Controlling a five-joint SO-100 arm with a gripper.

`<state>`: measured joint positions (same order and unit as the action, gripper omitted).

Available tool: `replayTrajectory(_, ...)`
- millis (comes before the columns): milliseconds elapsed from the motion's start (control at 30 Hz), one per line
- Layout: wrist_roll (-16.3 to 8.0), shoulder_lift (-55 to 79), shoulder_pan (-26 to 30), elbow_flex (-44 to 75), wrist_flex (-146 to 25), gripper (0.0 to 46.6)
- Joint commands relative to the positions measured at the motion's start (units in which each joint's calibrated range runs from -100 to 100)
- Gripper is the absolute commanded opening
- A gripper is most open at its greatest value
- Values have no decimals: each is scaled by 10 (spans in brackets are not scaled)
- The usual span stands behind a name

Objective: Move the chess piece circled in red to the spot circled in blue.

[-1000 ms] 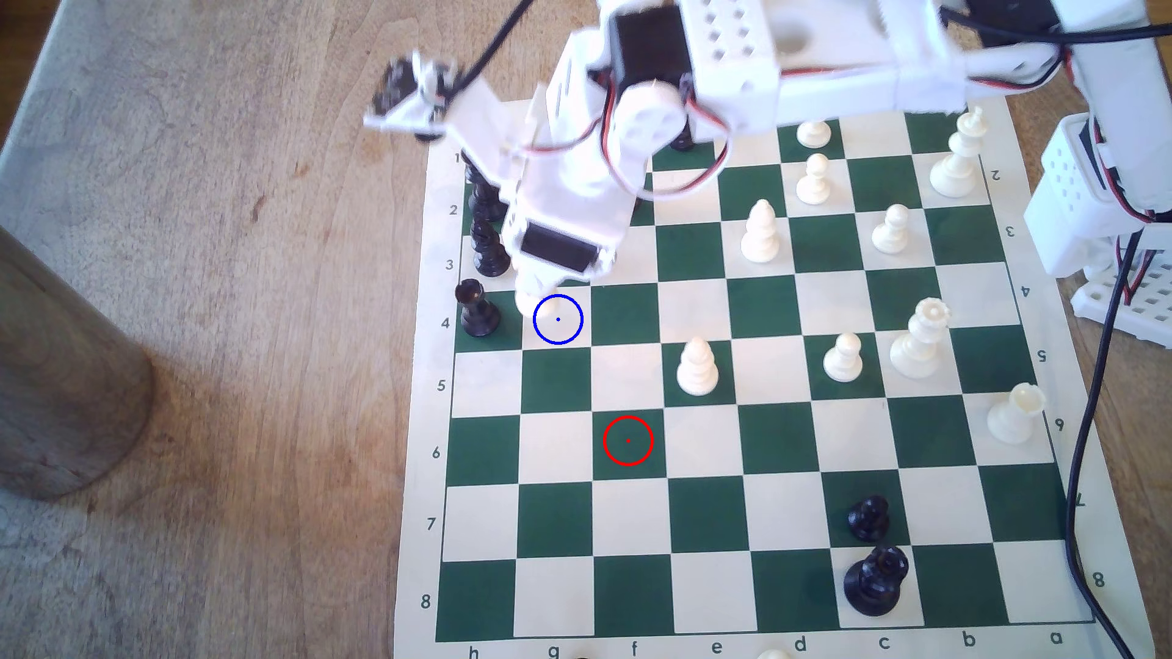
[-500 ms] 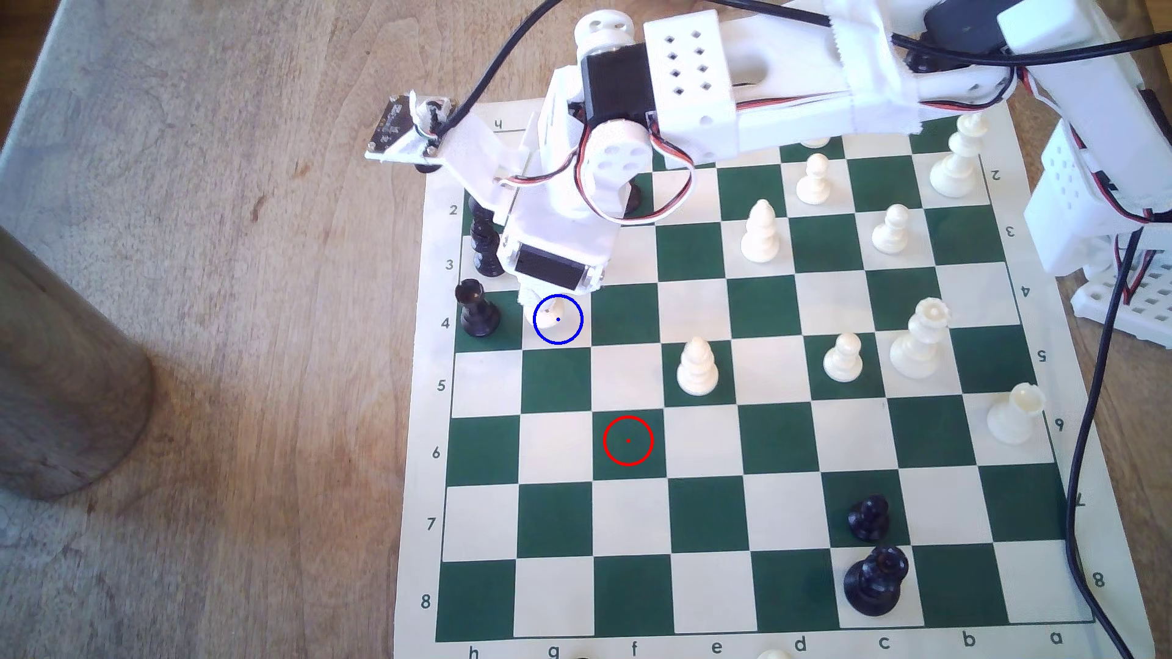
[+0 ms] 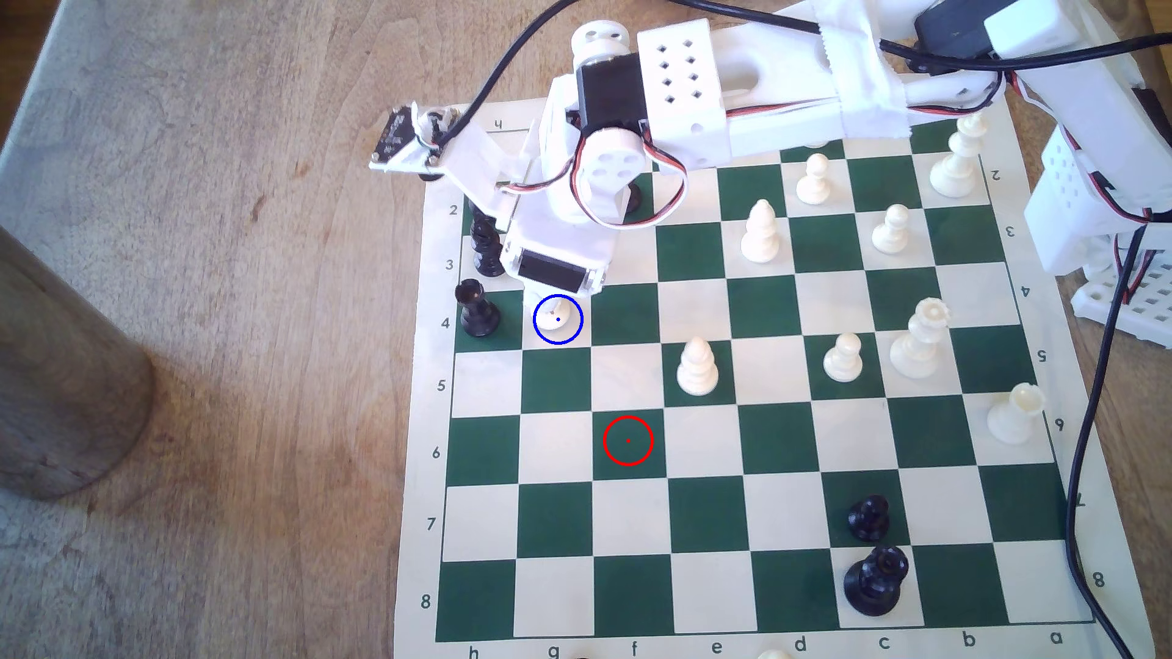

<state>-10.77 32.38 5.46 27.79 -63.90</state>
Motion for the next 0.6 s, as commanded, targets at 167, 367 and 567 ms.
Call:
replayTrajectory(167, 0, -14, -5, 42, -4, 148)
replayTrajectory(367, 0, -18, 0, 47, -19, 155)
replayTrajectory(567, 2, -37, 10, 48, -51, 165)
